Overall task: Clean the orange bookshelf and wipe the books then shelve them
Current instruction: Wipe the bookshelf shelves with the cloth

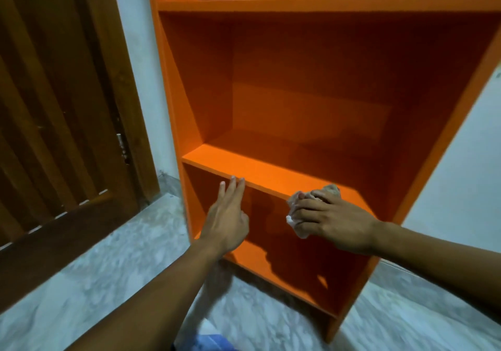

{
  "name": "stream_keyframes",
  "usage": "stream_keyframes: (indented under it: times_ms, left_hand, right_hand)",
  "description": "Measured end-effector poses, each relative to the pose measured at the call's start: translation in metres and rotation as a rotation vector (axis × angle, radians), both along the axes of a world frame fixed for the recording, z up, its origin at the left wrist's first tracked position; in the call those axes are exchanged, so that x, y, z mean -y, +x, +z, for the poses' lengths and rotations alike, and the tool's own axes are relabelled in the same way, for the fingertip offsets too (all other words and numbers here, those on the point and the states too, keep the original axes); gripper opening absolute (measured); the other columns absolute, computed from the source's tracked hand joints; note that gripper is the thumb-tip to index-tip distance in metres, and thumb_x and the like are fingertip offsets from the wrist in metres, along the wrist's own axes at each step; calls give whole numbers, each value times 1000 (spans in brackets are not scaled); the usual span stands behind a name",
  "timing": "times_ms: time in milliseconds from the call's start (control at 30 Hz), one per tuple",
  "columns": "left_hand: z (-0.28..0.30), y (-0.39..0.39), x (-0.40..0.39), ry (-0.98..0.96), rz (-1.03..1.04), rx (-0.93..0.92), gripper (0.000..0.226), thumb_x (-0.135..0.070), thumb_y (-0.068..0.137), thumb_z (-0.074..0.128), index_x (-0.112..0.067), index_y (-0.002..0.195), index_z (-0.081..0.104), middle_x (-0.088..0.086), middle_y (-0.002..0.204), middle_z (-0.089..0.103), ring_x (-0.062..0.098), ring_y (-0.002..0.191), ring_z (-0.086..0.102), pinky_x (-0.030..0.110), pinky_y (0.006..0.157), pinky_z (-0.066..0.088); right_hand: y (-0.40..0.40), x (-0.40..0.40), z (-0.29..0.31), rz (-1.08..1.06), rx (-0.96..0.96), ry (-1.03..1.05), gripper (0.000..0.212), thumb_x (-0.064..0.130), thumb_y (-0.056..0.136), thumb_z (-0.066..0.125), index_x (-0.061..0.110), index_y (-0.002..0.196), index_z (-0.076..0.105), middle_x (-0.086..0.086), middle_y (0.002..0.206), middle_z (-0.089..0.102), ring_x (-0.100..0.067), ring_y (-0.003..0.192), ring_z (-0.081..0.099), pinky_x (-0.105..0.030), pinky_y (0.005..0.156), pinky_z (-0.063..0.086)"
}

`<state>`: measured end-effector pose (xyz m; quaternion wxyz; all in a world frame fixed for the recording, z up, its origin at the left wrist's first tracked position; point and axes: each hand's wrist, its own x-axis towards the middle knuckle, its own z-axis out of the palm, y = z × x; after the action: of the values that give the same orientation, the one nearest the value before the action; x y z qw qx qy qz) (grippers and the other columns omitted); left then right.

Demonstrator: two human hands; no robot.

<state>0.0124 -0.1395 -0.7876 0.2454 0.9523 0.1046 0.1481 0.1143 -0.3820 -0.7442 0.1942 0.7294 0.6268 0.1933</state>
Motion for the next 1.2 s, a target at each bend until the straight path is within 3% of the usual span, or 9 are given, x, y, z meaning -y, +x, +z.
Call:
stream_keyframes:
  times_ms: [133, 267, 533, 667, 800, 900, 967, 1100, 1200]
  left_hand:
    - [2, 3, 19, 19, 13, -42, 77, -13, 99, 43, -21, 159, -5, -1, 166, -15, 22, 153, -12, 38, 114, 33]
    - [5, 2, 27, 22, 22, -77, 79, -14, 99, 44, -21, 158, -8, -1, 165, -17, 25, 153, -12, 40, 110, 38]
    - [-3, -1, 33, 16, 17, -73, 80, -12, 99, 44, -24, 158, -9, -4, 166, -16, 25, 153, -11, 42, 104, 41]
    - [-30, -1, 32, 1, -8, -90, 77, -13, 99, 43, -24, 159, -3, -3, 167, -11, 22, 153, -9, 43, 110, 35]
    - [-75, 6, 29, -62, -37, -203, 72, -17, 100, 44, -23, 159, 4, 1, 167, 3, 25, 154, -2, 44, 118, 28]
    - [-110, 14, 25, -95, -41, -299, 68, -21, 102, 44, -23, 159, 8, 2, 167, 7, 27, 154, 0, 46, 120, 22]
    - [-137, 23, 20, -97, -59, -345, 65, -26, 103, 43, -21, 159, 10, 4, 167, 8, 30, 154, 1, 48, 120, 21]
    - [-193, 39, 10, -31, -46, -421, 66, -39, 102, 40, -19, 159, 11, 11, 166, 8, 38, 152, 3, 53, 116, 23]
    - [-226, 51, 2, 109, -50, -389, 69, -47, 96, 34, -9, 154, 30, 28, 156, 29, 53, 142, 27, 61, 104, 40]
  right_hand:
    - [-6, 37, -4, -24, 21, -14, 36, 26, 93, 34, 36, 108, 65, 9, 112, 64, -17, 120, 55, -43, 99, 27]
    - [-12, 61, -7, -29, 47, -11, 23, 25, 85, 69, 32, 108, 66, 3, 104, 65, -23, 120, 46, -45, 96, 27]
    - [-31, 87, -40, -97, 74, 108, 38, 18, 94, 29, 21, 111, 62, -3, 91, 62, -27, 87, 55, -41, 82, 37]
    - [-42, 73, -70, -259, -149, 164, 46, 25, 91, 24, 27, 111, 66, -2, 90, 63, -26, 84, 58, -40, 76, 43]
    - [-31, 38, -136, -643, -661, 326, 39, 27, 96, 43, 34, 134, 53, -2, 115, 63, -28, 104, 58, -38, 77, 40]
    - [-24, 12, -170, -878, -1119, 700, 31, 22, 98, 51, 24, 129, 53, 0, 125, 67, -23, 116, 63, -42, 91, 53]
    - [-12, 1, -188, -1067, -1128, 945, 26, 14, 101, 50, 11, 123, 62, -7, 121, 70, -27, 111, 66, -28, 84, 48]
    - [12, -9, -232, -1268, -1064, 926, 36, 5, 102, 39, 8, 132, 58, -24, 111, 69, -30, 78, 62, -35, 73, 50]
    - [16, -17, -275, -1276, -980, 720, 37, 26, 106, 32, 7, 119, 61, -30, 117, 62, -43, 102, 60, -47, 90, 47]
